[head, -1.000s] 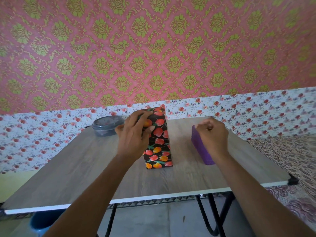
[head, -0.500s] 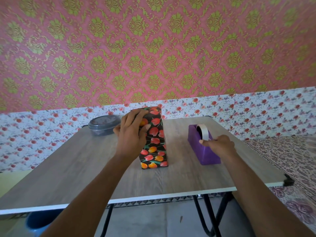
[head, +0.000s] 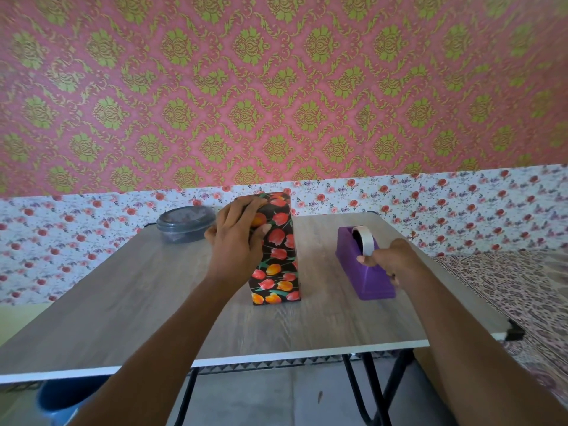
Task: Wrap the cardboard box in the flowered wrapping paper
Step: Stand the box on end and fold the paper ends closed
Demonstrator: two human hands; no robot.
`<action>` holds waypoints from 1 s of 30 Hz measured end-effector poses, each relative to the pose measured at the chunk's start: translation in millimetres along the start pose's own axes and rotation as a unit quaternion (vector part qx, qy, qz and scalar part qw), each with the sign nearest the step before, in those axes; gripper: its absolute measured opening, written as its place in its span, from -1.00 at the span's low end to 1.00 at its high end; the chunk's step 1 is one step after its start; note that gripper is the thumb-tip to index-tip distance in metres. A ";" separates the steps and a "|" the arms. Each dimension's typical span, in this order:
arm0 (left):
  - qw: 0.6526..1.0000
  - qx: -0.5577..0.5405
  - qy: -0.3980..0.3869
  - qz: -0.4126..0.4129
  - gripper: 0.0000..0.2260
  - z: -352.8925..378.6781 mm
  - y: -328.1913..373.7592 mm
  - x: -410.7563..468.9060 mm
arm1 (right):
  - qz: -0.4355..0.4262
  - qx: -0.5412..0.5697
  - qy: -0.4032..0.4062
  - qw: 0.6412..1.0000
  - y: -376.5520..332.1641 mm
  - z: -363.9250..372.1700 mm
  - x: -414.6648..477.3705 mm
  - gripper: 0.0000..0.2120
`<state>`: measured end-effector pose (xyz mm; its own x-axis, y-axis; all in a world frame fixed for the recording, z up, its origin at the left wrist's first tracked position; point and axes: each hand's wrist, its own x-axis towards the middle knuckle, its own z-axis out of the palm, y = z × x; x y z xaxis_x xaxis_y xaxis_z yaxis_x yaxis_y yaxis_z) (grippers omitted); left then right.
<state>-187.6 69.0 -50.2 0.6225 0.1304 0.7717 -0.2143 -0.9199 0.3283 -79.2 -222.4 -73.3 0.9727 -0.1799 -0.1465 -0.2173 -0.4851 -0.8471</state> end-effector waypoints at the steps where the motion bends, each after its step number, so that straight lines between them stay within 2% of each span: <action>1: 1.000 0.001 0.001 0.003 -0.62 -0.9 0.0 -0.1 | 0.001 0.002 -0.002 1.000 0.6 0.2 -0.9 -0.37; 4: 1.000 0.002 0.000 0.006 -0.61 -2.9 0.8 0.8 | -0.003 -0.001 0.002 1.000 1.6 1.1 -3.6 -0.41; 12: 1.000 -0.005 -0.011 -0.001 -0.62 -6.4 2.4 0.5 | -0.037 -0.063 0.079 0.994 -0.1 18.3 -13.5 -0.57; 16: 1.000 -0.009 -0.017 -0.003 -0.62 -8.0 3.9 0.7 | -0.026 -0.027 0.113 0.993 -0.5 22.2 -19.5 -0.57; 21: 1.000 -0.011 -0.021 -0.009 -0.62 -9.2 4.4 0.8 | -0.046 0.012 0.202 0.978 5.8 38.9 -35.3 -0.59; 24: 1.000 -0.007 -0.023 -0.010 -0.61 -9.8 3.9 1.1 | -0.037 0.080 0.231 0.969 11.0 44.6 -40.1 -0.56; 27: 1.000 -0.007 -0.022 -0.011 -0.61 -9.4 3.7 1.1 | -0.006 0.201 0.215 0.956 18.8 42.6 -38.8 -0.52; 30: 1.000 -0.008 -0.022 -0.010 -0.61 -9.5 3.3 0.8 | 0.019 0.348 0.197 0.916 28.2 41.0 -37.5 -0.65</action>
<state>-195.0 69.7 -43.3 0.6586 0.1313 0.7410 -0.2136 -0.9115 0.3514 -118.4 -194.3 -112.6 0.8308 -0.5468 -0.1039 -0.0129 0.1676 -0.9858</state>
